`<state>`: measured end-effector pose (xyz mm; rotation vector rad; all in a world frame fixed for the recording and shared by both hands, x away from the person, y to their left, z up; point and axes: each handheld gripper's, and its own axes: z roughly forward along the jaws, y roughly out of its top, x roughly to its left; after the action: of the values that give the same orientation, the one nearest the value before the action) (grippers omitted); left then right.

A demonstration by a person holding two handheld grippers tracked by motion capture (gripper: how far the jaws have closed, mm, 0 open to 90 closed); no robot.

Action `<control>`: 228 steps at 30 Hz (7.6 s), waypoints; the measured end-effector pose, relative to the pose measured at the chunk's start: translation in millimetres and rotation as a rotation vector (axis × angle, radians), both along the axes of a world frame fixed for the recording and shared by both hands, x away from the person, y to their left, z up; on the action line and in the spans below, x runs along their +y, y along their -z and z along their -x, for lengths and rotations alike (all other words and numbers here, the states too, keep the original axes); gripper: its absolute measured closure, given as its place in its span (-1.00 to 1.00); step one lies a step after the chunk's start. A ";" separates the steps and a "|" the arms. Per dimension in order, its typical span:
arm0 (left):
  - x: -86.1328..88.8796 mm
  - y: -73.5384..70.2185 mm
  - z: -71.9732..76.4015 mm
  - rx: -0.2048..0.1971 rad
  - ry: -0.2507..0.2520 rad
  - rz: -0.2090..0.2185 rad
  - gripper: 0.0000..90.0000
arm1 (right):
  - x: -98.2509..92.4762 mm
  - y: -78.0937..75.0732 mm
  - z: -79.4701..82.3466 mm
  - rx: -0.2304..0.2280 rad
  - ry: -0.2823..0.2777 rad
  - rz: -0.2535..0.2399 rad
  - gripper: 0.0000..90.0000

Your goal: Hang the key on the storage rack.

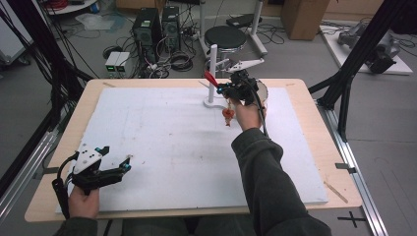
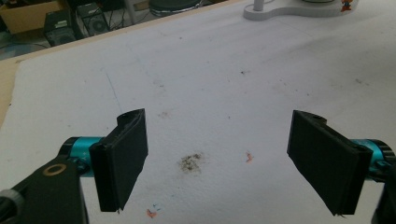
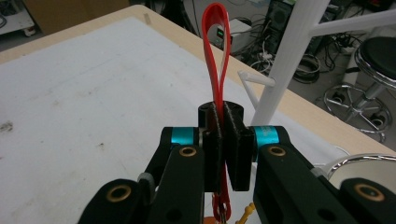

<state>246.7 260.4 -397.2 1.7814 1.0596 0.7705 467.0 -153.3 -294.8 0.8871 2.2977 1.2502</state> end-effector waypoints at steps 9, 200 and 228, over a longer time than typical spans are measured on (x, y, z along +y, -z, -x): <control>0.8 -0.3 0.0 0.000 0.003 -0.005 -0.54 | 1.1 7.8 -7.9 0.023 0.030 0.028 0.93; 1.5 -0.9 2.2 -0.008 -0.011 -0.005 -0.54 | -51.3 42.4 18.4 0.135 -0.031 -0.214 -0.42; 1.5 -0.9 2.4 -0.007 -0.010 -0.003 -0.54 | -69.5 50.5 42.7 0.132 -0.041 -0.222 -0.51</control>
<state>244.4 261.9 -396.3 1.7762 1.0639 0.7841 424.3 -222.8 -345.4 1.0300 2.3189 1.5299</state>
